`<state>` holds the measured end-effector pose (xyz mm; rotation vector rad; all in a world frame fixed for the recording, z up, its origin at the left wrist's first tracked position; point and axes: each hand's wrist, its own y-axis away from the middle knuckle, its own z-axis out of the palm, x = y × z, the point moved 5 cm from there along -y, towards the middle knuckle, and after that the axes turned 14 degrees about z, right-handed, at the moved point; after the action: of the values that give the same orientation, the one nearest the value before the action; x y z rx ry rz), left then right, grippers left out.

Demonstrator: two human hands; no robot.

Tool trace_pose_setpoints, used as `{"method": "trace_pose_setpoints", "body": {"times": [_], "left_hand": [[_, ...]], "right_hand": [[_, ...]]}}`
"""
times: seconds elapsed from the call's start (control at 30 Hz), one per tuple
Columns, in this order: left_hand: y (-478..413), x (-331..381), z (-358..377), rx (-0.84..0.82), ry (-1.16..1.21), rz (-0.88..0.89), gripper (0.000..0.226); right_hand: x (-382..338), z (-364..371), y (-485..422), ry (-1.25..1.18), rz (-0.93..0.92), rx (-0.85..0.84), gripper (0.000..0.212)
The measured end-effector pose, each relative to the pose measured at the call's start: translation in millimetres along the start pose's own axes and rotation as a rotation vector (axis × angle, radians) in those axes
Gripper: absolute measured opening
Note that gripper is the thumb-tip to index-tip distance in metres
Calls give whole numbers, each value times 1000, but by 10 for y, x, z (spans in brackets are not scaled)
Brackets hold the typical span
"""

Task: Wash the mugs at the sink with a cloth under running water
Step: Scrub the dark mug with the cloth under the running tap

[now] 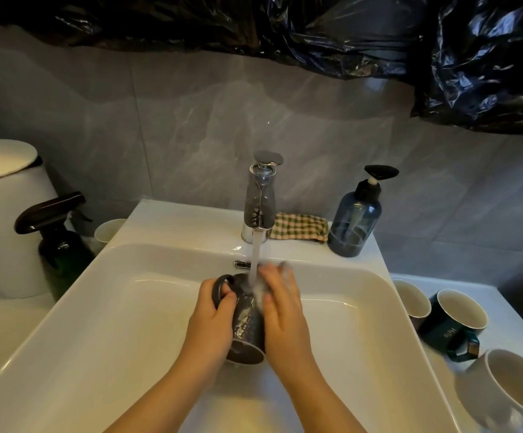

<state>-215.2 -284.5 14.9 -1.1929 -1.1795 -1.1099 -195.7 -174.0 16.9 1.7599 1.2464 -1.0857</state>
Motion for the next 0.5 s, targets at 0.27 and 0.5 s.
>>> {"method": "trace_pose_setpoints", "body": {"times": [0.27,0.5], "left_hand": [[-66,0,-98,90,-2,42,13],[-48,-10,-44,90,32,10,14]], "right_hand": [[-100,88,101,190,-68,-18,39],[-176,3,49,382,-429,293,34]]}}
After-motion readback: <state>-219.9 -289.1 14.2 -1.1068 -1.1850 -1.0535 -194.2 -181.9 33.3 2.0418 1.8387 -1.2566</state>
